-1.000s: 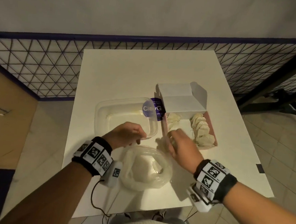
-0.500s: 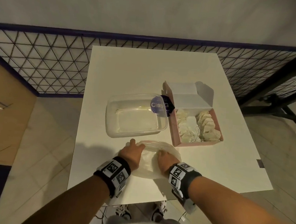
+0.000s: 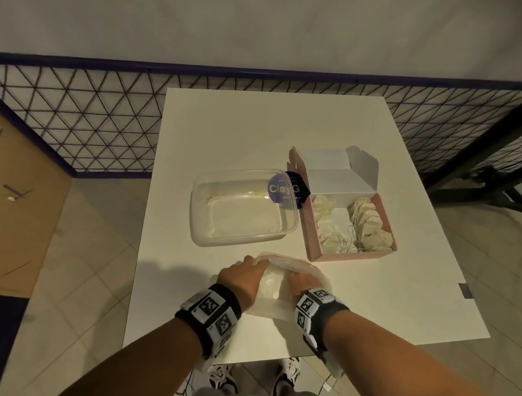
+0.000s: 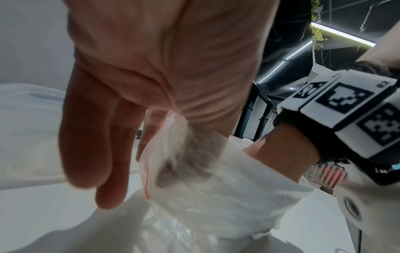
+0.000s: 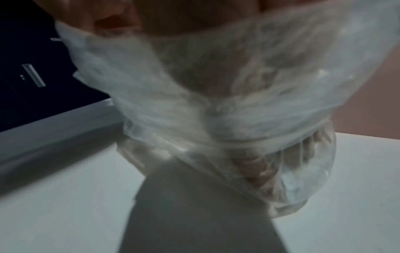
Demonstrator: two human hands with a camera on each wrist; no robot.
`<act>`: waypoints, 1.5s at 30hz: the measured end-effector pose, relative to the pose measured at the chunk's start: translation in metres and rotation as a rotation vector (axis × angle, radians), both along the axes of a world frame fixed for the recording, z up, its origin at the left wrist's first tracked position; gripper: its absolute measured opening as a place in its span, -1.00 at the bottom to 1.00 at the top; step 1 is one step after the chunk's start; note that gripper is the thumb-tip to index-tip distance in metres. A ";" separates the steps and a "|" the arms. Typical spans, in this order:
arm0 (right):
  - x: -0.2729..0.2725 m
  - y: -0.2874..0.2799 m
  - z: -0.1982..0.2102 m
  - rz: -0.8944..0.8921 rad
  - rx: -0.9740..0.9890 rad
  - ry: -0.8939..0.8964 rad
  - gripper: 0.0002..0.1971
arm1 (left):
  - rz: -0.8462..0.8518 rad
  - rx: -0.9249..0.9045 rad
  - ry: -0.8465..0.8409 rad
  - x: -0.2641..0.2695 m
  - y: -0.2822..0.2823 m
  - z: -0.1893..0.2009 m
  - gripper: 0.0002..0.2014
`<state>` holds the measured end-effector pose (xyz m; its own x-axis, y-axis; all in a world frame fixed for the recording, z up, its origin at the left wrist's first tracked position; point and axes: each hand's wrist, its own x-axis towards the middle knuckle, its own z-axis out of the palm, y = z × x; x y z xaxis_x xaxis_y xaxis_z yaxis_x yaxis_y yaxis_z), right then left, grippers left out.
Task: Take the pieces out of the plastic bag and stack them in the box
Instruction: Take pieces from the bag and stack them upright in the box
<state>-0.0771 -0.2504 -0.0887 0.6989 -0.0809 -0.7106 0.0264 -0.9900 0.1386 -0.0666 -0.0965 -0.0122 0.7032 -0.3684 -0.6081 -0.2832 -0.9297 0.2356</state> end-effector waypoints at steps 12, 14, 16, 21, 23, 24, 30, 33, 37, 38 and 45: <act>-0.012 -0.006 -0.007 -0.111 0.031 -0.082 -0.58 | -0.028 -0.006 -0.026 -0.002 -0.007 -0.001 -0.31; -0.008 -0.010 -0.004 -0.109 0.076 -0.109 -0.60 | -0.035 -0.002 -0.023 0.000 -0.009 -0.002 -0.29; -0.005 -0.011 0.002 -0.090 0.104 -0.121 -0.63 | -0.037 -0.009 -0.034 0.003 -0.010 -0.003 -0.30; -0.003 -0.017 0.017 0.064 0.313 -0.141 -0.67 | -0.017 -0.028 -0.046 0.012 -0.004 -0.009 -0.29; -0.003 -0.022 0.023 0.036 0.494 -0.202 -0.65 | -0.005 -0.043 -0.041 0.016 -0.001 -0.012 -0.29; -0.004 -0.024 0.025 0.000 0.591 -0.242 -0.67 | -0.001 -0.056 -0.032 0.017 0.001 -0.014 -0.28; -0.011 -0.035 0.053 -0.552 1.139 -0.334 -0.77 | 0.090 -0.402 0.143 0.023 0.024 -0.032 -0.29; -0.012 -0.038 0.069 -0.800 1.384 -0.245 -0.73 | 0.133 -0.577 0.121 0.027 0.038 -0.039 -0.42; -0.007 -0.041 0.090 -0.939 1.597 -0.213 -0.65 | 0.312 -0.783 -0.080 0.030 0.039 -0.022 -0.82; -0.005 -0.041 0.096 -0.954 1.648 -0.211 -0.59 | 0.368 -0.824 -0.102 0.031 0.035 -0.011 -0.87; 0.006 -0.022 0.130 -0.693 1.560 -0.434 -0.45 | 0.822 -1.272 0.659 0.029 -0.010 0.039 -0.68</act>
<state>-0.0707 -0.2726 0.0408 0.9759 0.0947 -0.1964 -0.1968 -0.0054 -0.9804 -0.0380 -0.1067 0.0267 0.7090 -0.5157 -0.4810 0.6073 0.0998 0.7882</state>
